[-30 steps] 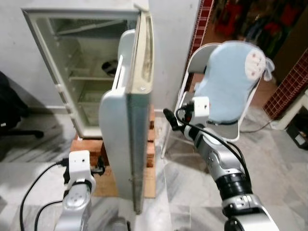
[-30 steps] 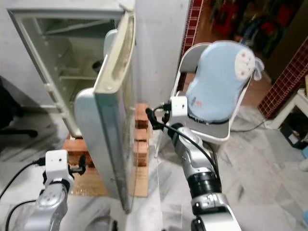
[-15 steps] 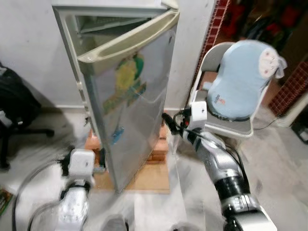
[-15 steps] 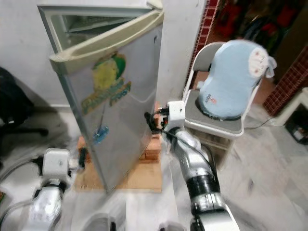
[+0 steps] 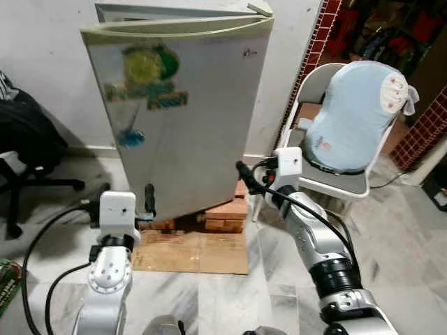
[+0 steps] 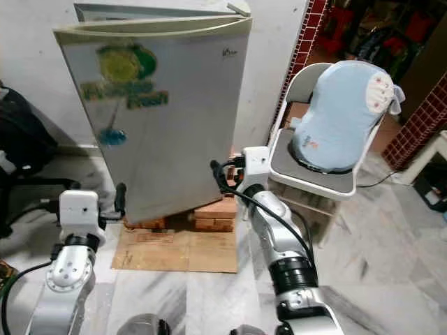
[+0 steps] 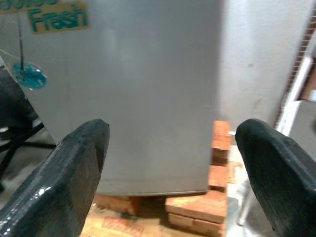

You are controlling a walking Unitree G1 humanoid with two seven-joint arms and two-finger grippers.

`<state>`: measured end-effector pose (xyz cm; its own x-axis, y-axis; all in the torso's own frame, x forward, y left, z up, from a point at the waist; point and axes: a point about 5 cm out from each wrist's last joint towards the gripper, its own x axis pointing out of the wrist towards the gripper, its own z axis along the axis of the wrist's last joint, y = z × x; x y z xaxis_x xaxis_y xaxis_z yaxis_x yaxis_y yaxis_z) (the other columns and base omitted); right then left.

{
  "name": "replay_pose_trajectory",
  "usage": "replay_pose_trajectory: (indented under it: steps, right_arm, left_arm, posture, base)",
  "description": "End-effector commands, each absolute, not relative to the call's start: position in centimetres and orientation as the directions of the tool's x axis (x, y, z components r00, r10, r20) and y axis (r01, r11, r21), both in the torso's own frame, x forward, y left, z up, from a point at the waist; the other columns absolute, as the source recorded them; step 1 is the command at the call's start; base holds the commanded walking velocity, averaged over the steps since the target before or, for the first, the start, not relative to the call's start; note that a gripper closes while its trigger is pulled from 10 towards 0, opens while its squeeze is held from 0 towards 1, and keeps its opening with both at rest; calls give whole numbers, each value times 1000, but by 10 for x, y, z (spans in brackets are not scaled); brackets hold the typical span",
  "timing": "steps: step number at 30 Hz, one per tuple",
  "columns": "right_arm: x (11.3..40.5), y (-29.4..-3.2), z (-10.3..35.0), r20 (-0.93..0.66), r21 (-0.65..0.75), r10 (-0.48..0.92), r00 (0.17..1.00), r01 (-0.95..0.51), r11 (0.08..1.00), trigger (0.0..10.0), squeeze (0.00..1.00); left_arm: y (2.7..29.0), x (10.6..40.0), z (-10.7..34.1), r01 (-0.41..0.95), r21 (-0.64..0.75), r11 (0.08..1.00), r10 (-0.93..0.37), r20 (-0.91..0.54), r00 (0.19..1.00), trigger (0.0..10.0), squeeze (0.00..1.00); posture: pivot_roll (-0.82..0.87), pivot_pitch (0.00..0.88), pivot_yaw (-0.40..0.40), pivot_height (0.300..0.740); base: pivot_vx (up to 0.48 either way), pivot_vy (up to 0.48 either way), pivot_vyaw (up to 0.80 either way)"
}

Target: Restocking fridge

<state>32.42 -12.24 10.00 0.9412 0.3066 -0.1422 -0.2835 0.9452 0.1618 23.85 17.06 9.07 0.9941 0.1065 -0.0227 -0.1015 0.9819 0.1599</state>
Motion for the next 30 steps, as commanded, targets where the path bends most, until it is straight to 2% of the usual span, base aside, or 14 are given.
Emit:
replay_pose_trajectory:
  steps: [1,7,10,14,22,30]
  right_arm:
    - [321,-132,108,-96,141,265,959,-251,958,10000,0]
    - [309,-149,101,-95,102,194,976,-184,978,10000,0]
    - [305,-154,104,-81,70,172,982,-167,984,10000,0]
    - [297,-172,105,-63,40,72,995,-70,997,10000,0]
    - [288,-176,98,-84,27,53,995,-51,998,10000,0]
    - [291,-173,103,-59,23,33,998,-31,999,10000,0]
  left_arm:
    - [168,246,99,-102,127,987,104,-7,995,10000,0]
    - [163,250,102,-69,85,994,70,-8,998,10000,0]
    - [160,250,99,-62,69,996,64,-25,998,10000,0]
    - [148,246,97,31,56,998,-28,-54,998,10000,0]
    - [150,234,84,55,42,998,-50,-112,992,10000,0]
    - [148,242,89,100,33,994,-96,-97,991,10000,0]
  posture:
    - [36,0,-6,740]
    - [-2,17,-13,740]
    - [-16,33,-9,740]
    - [-17,40,-10,740]
    - [-24,26,-17,740]
    - [-23,0,-10,740]
  base:
    - [0,0,-469]
    - [0,0,-800]
    - [0,480,-800]
    - [0,480,-800]
    - [0,480,-800]
    - [0,480,-800]
